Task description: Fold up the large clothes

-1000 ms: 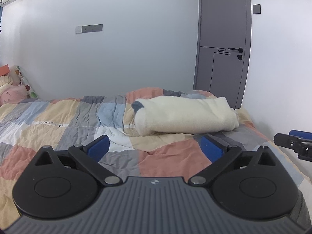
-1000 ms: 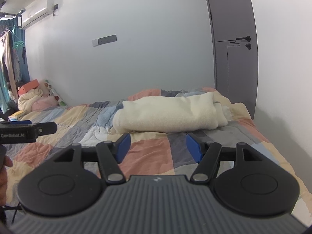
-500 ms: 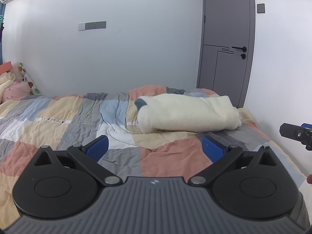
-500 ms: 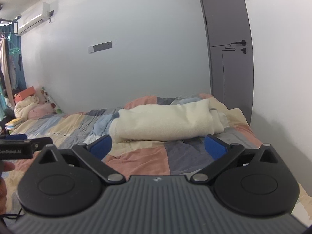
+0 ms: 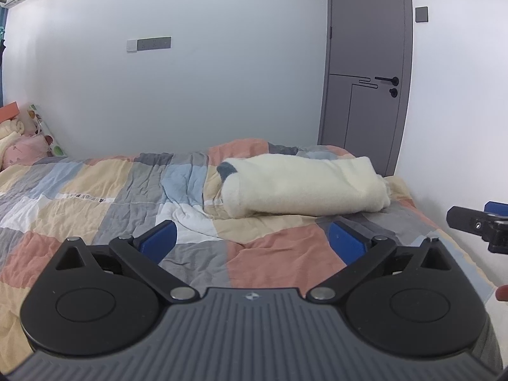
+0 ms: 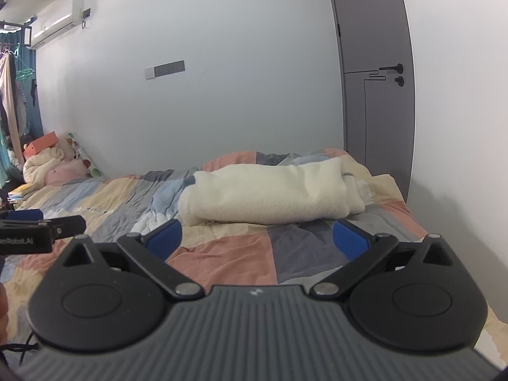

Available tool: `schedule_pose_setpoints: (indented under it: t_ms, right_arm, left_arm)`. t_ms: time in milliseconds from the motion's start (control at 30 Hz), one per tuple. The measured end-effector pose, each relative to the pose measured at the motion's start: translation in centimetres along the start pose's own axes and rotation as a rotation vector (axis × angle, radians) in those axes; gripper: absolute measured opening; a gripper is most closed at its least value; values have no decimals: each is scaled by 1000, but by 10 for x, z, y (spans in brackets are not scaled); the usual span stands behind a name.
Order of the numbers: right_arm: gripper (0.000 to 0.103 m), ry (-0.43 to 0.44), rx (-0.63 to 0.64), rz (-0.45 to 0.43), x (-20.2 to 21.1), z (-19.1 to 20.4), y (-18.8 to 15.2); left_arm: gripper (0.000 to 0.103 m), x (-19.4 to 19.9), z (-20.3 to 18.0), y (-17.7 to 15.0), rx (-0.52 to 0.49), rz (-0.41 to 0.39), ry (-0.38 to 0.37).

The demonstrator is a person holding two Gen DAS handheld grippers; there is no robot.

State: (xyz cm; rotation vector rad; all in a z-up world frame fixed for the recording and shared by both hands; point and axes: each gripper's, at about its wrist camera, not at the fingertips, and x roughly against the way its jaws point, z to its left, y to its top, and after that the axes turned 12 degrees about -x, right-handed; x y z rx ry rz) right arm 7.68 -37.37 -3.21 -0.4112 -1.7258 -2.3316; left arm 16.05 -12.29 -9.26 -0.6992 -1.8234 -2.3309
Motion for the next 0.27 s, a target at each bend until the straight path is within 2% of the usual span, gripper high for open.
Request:
schedule_pose_setpoints:
  t_ms: [267]
  right_arm:
    - [103, -7, 6, 2, 4, 1, -2]
  left_arm:
    - [103, -2, -4, -3, -10, 9, -4]
